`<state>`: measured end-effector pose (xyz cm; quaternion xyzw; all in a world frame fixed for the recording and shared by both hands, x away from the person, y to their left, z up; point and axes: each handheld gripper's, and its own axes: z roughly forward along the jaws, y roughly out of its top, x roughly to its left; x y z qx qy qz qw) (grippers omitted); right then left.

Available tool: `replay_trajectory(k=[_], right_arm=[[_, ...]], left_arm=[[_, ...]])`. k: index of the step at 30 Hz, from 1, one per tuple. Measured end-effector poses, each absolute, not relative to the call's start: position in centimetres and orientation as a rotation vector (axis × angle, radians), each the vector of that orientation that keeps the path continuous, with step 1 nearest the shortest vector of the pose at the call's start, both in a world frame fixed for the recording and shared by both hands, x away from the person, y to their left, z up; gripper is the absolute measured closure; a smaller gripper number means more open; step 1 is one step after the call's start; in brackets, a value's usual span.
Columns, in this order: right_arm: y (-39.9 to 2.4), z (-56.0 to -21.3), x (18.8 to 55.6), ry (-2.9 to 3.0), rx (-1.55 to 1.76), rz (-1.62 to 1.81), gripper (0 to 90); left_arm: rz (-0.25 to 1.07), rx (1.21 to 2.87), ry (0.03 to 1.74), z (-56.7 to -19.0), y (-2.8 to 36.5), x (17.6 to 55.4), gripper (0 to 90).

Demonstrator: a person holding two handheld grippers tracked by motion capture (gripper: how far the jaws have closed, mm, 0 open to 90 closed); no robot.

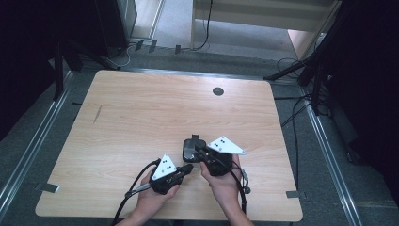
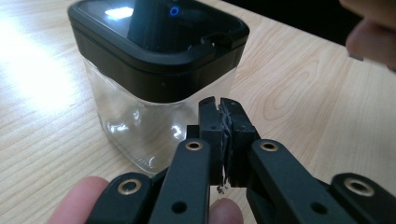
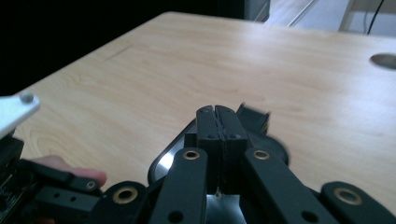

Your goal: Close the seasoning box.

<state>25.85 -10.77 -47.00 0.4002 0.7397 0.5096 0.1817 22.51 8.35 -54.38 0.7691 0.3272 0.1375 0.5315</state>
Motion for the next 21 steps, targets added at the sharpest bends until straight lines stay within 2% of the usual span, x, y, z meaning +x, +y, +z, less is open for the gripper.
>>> replay_trajectory(k=[1,2,3,4,5,6,7,9,10,11,13,14,17,21], right_arm=[[-10.8,-47.0,25.8,2.088,1.130,1.439,88.9],[-11.4,-46.4,25.9,2.047,1.132,1.450,75.5],[-11.8,-46.1,25.9,2.018,1.124,1.466,66.2],[-11.8,-46.1,25.9,2.018,1.124,1.466,66.2],[-12.8,-45.6,25.9,1.988,1.118,1.519,46.0],[-12.8,-45.6,25.9,1.988,1.118,1.519,46.0],[-14.1,-45.4,26.1,1.995,1.129,1.571,30.9],[-15.4,-45.2,26.1,1.969,1.157,1.556,19.5],[-15.4,-45.2,26.1,1.969,1.157,1.556,19.5],[-16.9,-45.2,26.1,1.939,1.183,1.554,13.5],[-18.3,-45.2,26.0,1.905,1.212,1.544,13.7],[-19.0,-45.2,26.0,1.893,1.227,1.541,13.6],[-21.0,-45.4,25.8,1.859,1.261,1.517,13.7],[-22.7,-45.8,25.5,1.838,1.279,1.487,13.8]], left_arm=[[0.328,1.835,0.780,-54.4,8.4,22.5,88.1],[0.325,1.827,0.768,-54.2,8.8,22.4,86.9],[0.331,1.825,0.755,-54.0,9.2,22.2,85.6],[0.331,1.825,0.755,-54.0,9.2,22.2,81.9],[0.314,1.812,0.733,-53.9,9.7,22.1,74.9],[0.277,1.782,0.705,-53.7,10.3,22.1,74.9],[0.243,1.738,0.664,-53.4,11.6,21.9,57.8],[0.248,1.717,0.664,-52.9,13.0,21.7,41.3],[0.248,1.717,0.664,-52.9,13.0,21.7,34.4],[0.261,1.717,0.684,-52.6,13.8,21.6,28.3],[0.272,1.712,0.753,-52.3,16.3,21.6,19.1],[0.272,1.712,0.753,-52.3,16.3,21.6,15.9],[0.337,1.709,0.821,-52.4,19.6,21.5,13.6],[0.370,1.684,0.890,-52.6,22.0,21.5,13.6]])
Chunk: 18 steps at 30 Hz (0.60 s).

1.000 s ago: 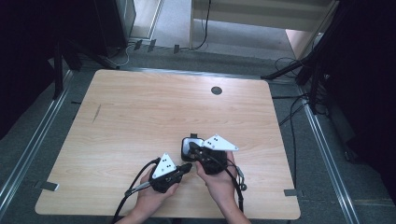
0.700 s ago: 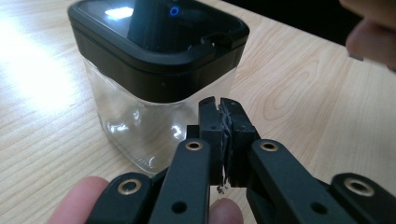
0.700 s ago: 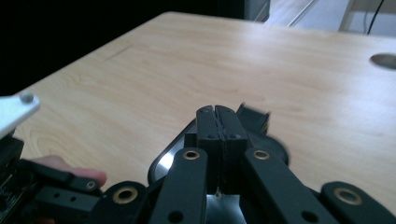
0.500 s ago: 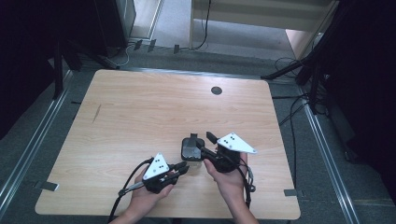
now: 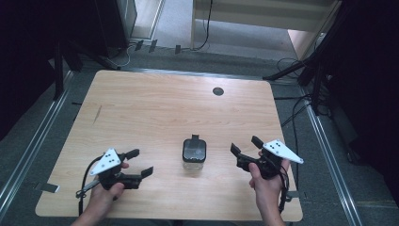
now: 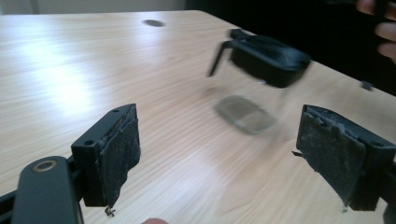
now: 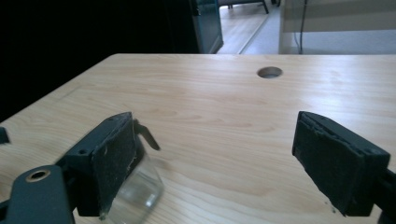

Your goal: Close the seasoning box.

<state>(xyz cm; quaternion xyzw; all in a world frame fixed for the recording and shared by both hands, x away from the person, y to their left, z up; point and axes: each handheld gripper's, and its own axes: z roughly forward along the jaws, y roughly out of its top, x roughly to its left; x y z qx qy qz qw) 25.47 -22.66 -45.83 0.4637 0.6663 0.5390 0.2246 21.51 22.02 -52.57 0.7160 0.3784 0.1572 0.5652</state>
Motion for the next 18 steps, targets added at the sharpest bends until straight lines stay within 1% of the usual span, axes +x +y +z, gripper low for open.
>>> replay_trajectory(k=[2,3,5,7,8,11,13,14,15,16,18], right_arm=[[-24.1,-46.5,25.1,1.830,1.306,1.451,13.9],[-24.6,-46.8,25.0,1.829,1.314,1.445,13.9],[-25.5,-47.3,24.7,1.822,1.333,1.420,13.9],[-26.4,-47.9,24.5,1.816,1.357,1.397,13.9],[-26.4,-47.9,24.5,1.816,1.357,1.397,13.9],[-28.1,-49.0,23.7,1.808,1.383,1.354,14.0],[-28.5,-49.3,23.6,1.802,1.387,1.344,14.0],[-29.4,-49.9,23.2,1.796,1.409,1.328,14.1],[-29.8,-50.1,23.1,1.797,1.410,1.315,14.1],[-30.2,-50.4,22.9,1.796,1.415,1.305,14.2],[-31.0,-51.0,22.6,1.797,1.426,1.286,14.2]], left_arm=[[0.389,1.676,0.926,-52.7,23.6,21.4,13.6],[0.422,1.673,0.954,-52.9,25.0,21.3,13.6],[0.429,1.664,0.972,-52.9,25.7,21.2,13.6],[0.457,1.635,1.021,-53.0,27.8,20.9,13.6],[0.457,1.635,1.021,-53.0,27.8,20.9,13.6],[0.509,1.602,1.093,-53.2,30.4,20.5,13.6],[0.522,1.596,1.111,-53.3,31.1,20.4,13.6],[0.553,1.578,1.152,-53.4,32.4,20.1,13.6],[0.553,1.578,1.152,-53.4,32.4,20.1,13.7],[0.564,1.543,1.193,-53.6,33.8,19.8,13.7],[0.585,1.514,1.228,-53.7,35.0,19.5,13.7]])
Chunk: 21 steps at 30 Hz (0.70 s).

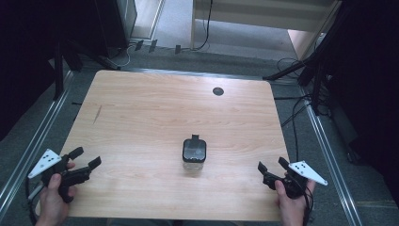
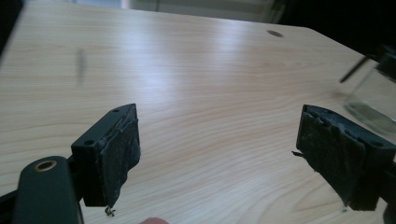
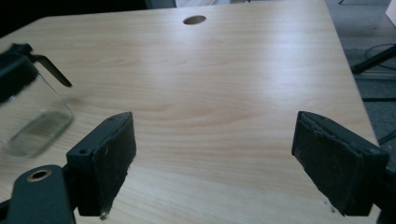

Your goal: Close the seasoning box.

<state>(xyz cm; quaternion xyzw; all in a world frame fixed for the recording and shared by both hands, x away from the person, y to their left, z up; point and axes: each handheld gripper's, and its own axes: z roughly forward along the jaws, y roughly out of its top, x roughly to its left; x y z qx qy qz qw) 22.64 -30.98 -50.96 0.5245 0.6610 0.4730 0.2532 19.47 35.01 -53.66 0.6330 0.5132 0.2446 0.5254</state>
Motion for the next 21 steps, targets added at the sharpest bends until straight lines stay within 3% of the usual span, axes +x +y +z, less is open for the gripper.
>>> replay_trajectory(k=[9,21], right_arm=[[-34.1,-53.2,21.4,1.778,1.494,1.222,14.2],[-34.5,-54.7,21.2,1.746,1.532,1.237,14.4]], left_arm=[[0.771,1.459,1.411,-54.3,39.0,18.3,14.0],[0.839,1.524,1.377,-55.2,37.9,18.3,13.7]])
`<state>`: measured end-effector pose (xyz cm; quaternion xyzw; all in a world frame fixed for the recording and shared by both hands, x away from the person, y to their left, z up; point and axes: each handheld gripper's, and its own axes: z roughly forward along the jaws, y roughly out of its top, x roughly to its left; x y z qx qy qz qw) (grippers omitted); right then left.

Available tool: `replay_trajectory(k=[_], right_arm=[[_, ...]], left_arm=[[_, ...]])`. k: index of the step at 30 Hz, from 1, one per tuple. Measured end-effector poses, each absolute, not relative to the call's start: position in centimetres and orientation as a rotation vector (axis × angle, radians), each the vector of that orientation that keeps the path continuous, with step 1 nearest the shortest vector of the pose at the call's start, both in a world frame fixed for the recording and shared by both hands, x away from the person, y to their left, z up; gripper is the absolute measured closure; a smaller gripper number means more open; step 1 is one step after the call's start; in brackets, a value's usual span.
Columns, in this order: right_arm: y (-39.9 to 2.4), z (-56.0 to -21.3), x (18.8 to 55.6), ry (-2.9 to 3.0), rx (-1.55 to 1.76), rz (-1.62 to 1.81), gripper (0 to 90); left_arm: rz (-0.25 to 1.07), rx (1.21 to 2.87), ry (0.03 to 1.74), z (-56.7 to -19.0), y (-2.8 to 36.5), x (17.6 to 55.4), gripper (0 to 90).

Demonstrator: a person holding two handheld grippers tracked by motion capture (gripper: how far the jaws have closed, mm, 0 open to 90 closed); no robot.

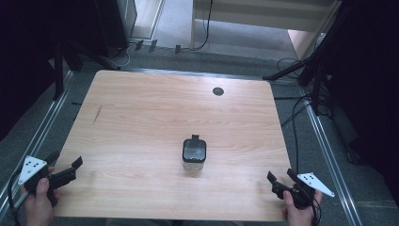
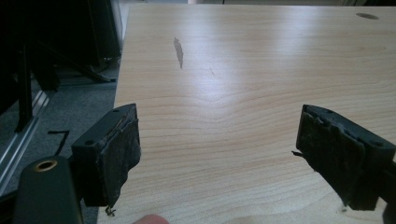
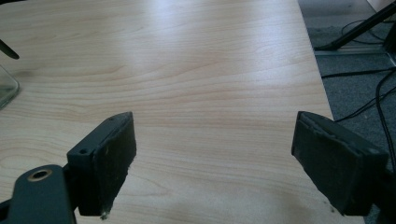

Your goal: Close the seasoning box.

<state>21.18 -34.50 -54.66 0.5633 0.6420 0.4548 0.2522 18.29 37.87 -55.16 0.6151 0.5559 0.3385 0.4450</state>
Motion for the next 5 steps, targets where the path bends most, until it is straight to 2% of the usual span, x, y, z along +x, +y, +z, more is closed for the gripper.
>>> replay_trajectory(k=[5], right_arm=[[-34.31,-54.68,21.40,1.754,1.528,1.208,14.5]], left_arm=[[0.843,1.521,1.380,-55.16,37.90,18.28,13.7]])
